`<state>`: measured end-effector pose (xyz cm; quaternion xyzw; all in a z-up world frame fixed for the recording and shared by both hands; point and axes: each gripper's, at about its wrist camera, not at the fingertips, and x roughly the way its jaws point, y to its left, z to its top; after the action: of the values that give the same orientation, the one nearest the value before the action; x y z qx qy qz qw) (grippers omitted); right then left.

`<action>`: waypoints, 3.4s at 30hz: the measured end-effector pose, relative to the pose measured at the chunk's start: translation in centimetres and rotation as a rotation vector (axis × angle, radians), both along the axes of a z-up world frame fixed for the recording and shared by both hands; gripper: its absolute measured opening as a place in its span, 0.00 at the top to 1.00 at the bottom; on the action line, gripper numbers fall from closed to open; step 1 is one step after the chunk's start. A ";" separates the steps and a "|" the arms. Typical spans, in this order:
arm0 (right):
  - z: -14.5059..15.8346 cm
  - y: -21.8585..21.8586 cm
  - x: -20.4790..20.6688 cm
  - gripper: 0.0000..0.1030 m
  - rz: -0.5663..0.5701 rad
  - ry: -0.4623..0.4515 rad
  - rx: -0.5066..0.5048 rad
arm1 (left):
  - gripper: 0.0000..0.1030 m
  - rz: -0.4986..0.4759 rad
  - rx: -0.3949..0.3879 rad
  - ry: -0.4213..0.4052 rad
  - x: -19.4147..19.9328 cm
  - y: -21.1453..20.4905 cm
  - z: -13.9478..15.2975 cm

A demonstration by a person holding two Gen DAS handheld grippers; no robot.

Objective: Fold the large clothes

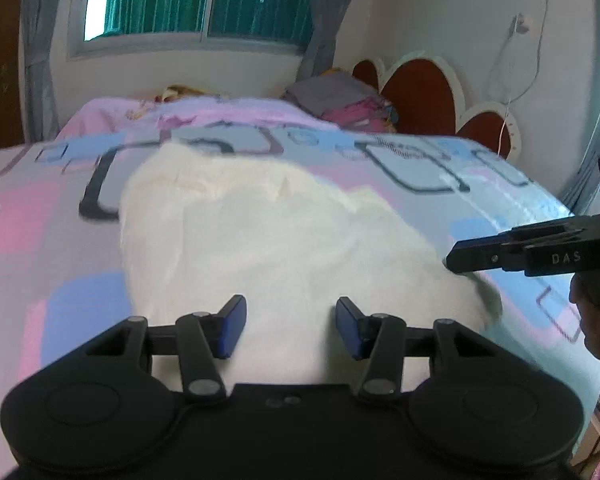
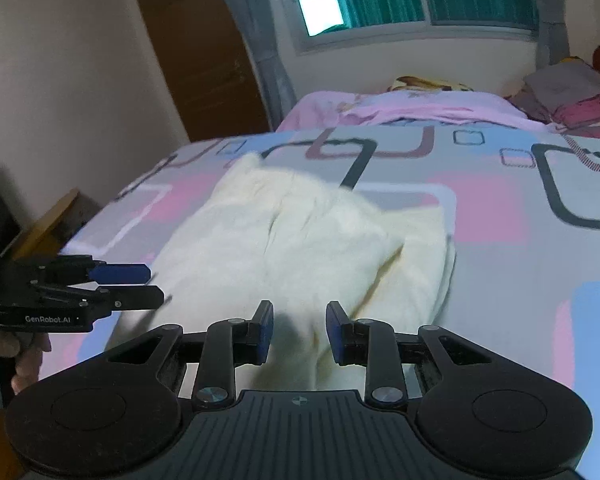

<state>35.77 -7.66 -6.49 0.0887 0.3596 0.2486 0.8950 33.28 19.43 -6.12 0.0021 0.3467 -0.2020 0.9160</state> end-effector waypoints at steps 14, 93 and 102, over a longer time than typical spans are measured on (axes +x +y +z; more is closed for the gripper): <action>-6.3 1.6 -0.5 0.72 -0.039 0.094 -0.062 | 0.52 0.096 0.074 0.027 -1.2 -0.3 -3.6; 8.3 -2.9 -28.7 0.00 -0.309 -0.195 -0.122 | 0.00 0.370 0.110 -0.282 -28.6 -8.8 8.6; 8.2 -3.1 -28.8 0.00 -0.305 -0.197 -0.122 | 0.00 0.363 0.113 -0.276 -28.7 -8.7 8.6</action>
<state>6.98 -10.76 1.76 0.0632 0.2669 0.0953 0.9569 4.58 10.73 2.48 0.0184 0.2236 -0.0120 0.9744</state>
